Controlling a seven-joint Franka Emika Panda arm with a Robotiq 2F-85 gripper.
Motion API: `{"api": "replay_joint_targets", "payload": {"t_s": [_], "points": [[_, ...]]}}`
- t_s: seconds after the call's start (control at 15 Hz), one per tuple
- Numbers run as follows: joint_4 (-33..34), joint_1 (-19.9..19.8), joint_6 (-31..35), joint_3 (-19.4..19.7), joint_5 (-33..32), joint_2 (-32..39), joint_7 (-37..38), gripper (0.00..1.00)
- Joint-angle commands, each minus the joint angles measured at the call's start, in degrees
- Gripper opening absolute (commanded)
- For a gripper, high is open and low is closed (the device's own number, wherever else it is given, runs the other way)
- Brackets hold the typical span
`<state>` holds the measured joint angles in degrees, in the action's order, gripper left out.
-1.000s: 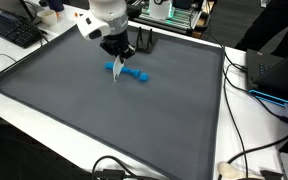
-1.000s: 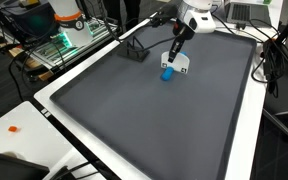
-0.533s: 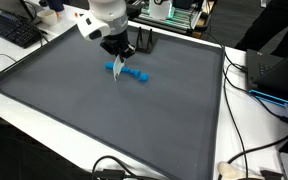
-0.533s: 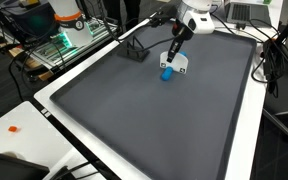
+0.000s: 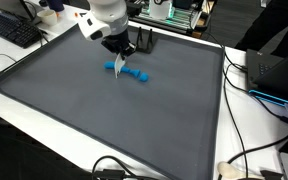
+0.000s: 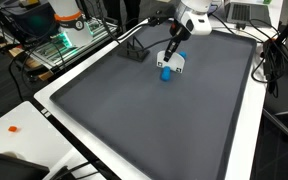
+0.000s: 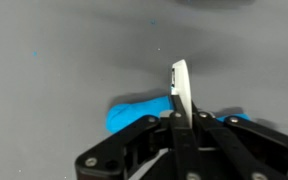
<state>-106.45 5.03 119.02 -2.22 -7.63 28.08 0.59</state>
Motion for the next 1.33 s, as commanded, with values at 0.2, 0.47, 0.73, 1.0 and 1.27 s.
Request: {"api": "replay_joint_targets", "payload": {"t_s": [0.2,0.47,0.73,1.0,1.27], "points": [[-0.98,-0.72,-2.52,-0.29,0.71,-1.13,-2.5,0.01],[-0.9,-0.99,-4.33,-0.39,0.89,-1.94,-3.99,0.01],[-0.87,-1.25,-5.23,-0.49,1.13,-3.09,-5.01,0.01],[-0.86,-1.41,-5.38,-0.46,1.21,-4.42,-5.64,0.01],[-0.77,-1.56,-4.48,-0.05,0.52,-5.33,-5.24,0.01]]}}
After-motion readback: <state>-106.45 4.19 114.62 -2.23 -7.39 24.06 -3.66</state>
